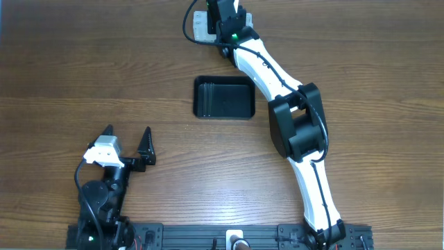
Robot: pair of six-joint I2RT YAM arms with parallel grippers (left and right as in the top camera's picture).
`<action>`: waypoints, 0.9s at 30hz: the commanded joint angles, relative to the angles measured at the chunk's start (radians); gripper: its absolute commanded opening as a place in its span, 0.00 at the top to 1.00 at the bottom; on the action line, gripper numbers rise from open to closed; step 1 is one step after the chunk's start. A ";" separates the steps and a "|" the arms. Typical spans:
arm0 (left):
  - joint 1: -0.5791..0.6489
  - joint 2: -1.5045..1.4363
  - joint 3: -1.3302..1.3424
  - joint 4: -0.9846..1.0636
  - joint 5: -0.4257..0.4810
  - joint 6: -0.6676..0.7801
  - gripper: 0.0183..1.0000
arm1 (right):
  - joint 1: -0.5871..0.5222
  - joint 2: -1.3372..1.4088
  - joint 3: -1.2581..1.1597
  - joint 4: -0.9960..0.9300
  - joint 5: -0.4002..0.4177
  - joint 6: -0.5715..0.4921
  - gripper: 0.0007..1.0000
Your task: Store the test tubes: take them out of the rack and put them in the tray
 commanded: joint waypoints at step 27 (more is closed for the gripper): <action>0.006 -0.006 -0.005 -0.002 0.010 0.015 0.00 | -0.008 0.014 0.029 -0.016 0.046 -0.020 0.86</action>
